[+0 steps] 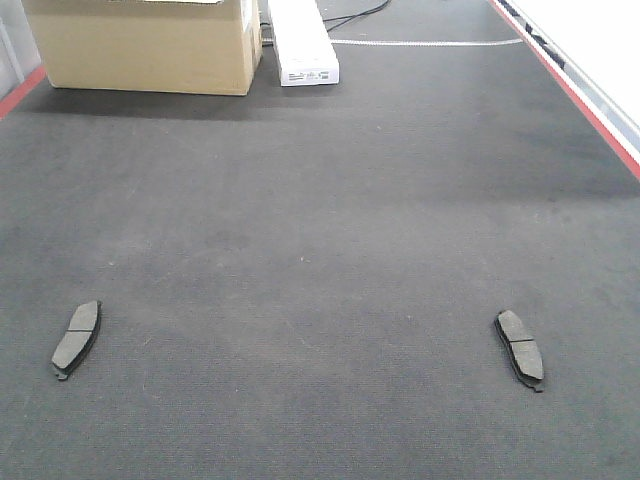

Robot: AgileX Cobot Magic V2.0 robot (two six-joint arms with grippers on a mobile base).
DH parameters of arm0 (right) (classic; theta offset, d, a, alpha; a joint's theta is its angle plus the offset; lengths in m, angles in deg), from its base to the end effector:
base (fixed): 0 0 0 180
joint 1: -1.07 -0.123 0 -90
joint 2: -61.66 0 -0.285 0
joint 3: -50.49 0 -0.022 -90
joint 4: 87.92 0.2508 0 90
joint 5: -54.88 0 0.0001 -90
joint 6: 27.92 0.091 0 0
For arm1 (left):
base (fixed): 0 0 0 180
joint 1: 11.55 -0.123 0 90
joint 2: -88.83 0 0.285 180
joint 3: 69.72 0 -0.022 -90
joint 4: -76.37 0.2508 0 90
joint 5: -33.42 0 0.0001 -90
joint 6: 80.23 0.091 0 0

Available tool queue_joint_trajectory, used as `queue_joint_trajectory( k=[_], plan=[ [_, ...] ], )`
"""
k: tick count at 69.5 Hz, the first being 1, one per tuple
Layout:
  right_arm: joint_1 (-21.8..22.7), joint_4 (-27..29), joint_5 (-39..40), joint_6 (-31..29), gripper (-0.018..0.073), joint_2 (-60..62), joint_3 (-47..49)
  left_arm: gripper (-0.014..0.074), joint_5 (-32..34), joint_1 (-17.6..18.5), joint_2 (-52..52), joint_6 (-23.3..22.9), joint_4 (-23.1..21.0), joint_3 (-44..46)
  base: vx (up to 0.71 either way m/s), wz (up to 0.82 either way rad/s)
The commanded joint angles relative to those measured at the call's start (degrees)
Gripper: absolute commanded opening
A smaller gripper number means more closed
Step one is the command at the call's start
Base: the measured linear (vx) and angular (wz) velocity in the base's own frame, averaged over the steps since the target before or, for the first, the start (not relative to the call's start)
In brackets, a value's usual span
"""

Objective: Move and align brake pads A on conveyor
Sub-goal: 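Back the base away from the conveyor belt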

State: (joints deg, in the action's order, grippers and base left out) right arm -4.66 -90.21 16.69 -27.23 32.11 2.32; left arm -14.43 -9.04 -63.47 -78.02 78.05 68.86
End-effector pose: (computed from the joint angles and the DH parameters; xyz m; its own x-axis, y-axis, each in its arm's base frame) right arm 0.0741 0.0052 0.2986 -0.4328 -0.0629 -0.8993 -0.0861 0.9959 -0.0282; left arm 0.0552 -0.0004 0.3241 -0.4507 0.0780 -0.8893 0.0508 0.9968 0.0617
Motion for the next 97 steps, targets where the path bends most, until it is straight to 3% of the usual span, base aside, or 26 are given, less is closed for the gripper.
queue_joint_trajectory(
  k=[1, 97],
  plan=[
    [0.41, -0.47, 3.99, -0.69, 0.0582, -0.40, 1.48, 0.0575, 3.44, 0.01, 0.52, -0.06, -0.35, 1.35, 0.00, 0.00],
    [0.41, -0.47, 3.97, -0.69, 0.0582, -0.45, 1.48, 0.0575, 3.44, 0.01, 0.52, -0.06, -0.35, 1.35, -0.05, -0.02]
  ],
)
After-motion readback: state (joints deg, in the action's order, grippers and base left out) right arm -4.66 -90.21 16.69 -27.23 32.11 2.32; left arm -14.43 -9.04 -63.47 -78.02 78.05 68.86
